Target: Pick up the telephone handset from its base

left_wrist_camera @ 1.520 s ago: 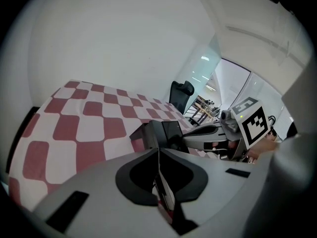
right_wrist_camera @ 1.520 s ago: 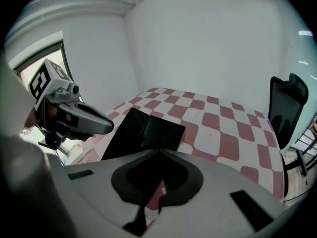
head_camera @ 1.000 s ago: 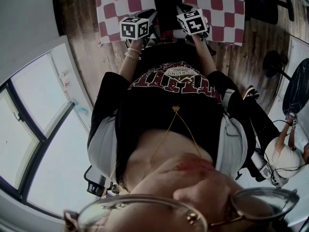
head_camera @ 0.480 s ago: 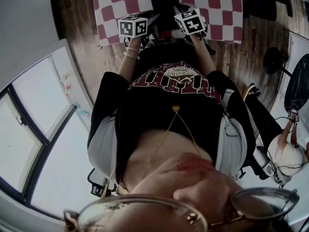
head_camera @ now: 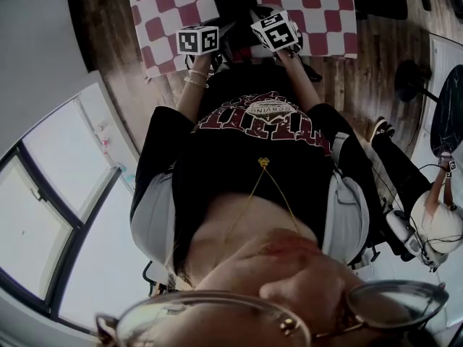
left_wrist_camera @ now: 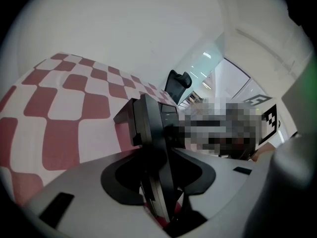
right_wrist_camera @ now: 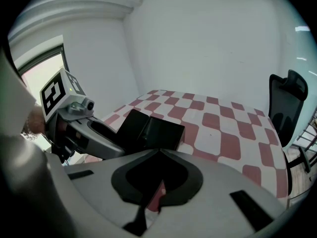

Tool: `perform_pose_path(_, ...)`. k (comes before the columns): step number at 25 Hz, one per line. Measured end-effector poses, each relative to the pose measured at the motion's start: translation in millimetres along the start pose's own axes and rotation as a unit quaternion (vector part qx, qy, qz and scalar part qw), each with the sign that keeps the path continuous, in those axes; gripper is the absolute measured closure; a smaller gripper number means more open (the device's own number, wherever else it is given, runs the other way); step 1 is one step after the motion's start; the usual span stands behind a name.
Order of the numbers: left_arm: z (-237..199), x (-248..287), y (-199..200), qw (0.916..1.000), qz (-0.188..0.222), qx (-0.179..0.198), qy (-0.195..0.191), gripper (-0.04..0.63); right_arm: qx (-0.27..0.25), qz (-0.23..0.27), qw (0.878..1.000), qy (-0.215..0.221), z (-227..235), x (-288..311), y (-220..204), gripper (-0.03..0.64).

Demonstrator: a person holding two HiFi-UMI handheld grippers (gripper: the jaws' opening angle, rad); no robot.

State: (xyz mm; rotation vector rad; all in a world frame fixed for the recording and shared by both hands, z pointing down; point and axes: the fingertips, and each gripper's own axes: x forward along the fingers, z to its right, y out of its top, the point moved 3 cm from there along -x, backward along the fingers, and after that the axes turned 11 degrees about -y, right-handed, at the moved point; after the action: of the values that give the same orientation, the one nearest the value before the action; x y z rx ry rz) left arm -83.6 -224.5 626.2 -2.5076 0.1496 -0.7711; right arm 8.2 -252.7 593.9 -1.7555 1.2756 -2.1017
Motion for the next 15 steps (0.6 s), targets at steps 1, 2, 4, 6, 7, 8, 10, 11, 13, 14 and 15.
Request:
perform_pose_path(1, -1, 2, -1, 1.0000, -0.001, -0.001, 0.003, 0.448, 0.000, 0.002, 1.000, 0.000, -1, 0, 0, 0.598)
perform_pose_path(2, -4, 3, -3, 1.0000, -0.003, -0.002, 0.006, 0.448, 0.001, 0.004, 1.000, 0.000, -1, 0, 0, 0.598)
perform_pose_path(4, -8, 3, -5, 0.9999, -0.009, -0.005, 0.009, 0.448, 0.004, 0.007, 1.000, 0.000, -1, 0, 0, 0.598)
perform_pose_path(6, -1, 1, 2, 1.0000, -0.009, -0.001, 0.004, 0.448, 0.005, 0.008, 1.000, 0.000, -1, -1, -1, 0.598)
perform_pose_path(7, 2, 0, 6, 1.0000, -0.007, 0.000, 0.004, 0.448, 0.005, 0.008, 1.000, 0.000, -1, -1, -1, 0.598)
perform_pose_path(8, 4, -1, 7, 1.0000, -0.007, 0.000, 0.006, 0.448, 0.005, 0.008, 1.000, 0.000, 0, -2, -1, 0.598)
perform_pose_path(10, 4, -1, 7, 0.9999, -0.006, 0.002, 0.013, 0.451, 0.006, 0.007, 1.000, 0.001, 0, -3, -1, 0.598)
perform_pose_path(11, 4, -1, 7, 0.9999, -0.006, 0.003, 0.016, 0.454, 0.006, 0.008, 1.000, 0.001, 0, -3, -1, 0.598)
perform_pose_path(13, 3, -3, 5, 0.9998, -0.004, 0.002, 0.019, 0.459, 0.006, 0.013, 1.000, 0.001, -1, -1, -1, 0.598)
perform_pose_path(14, 3, -4, 5, 0.9998, -0.002, 0.000, 0.019, 0.462, 0.006, 0.014, 1.000, 0.002, -2, 0, -1, 0.598)
perform_pose_path(15, 3, -5, 5, 0.9998, 0.000, -0.003, 0.019, 0.466, 0.006, 0.013, 1.000, 0.003, -2, 0, 0, 0.598)
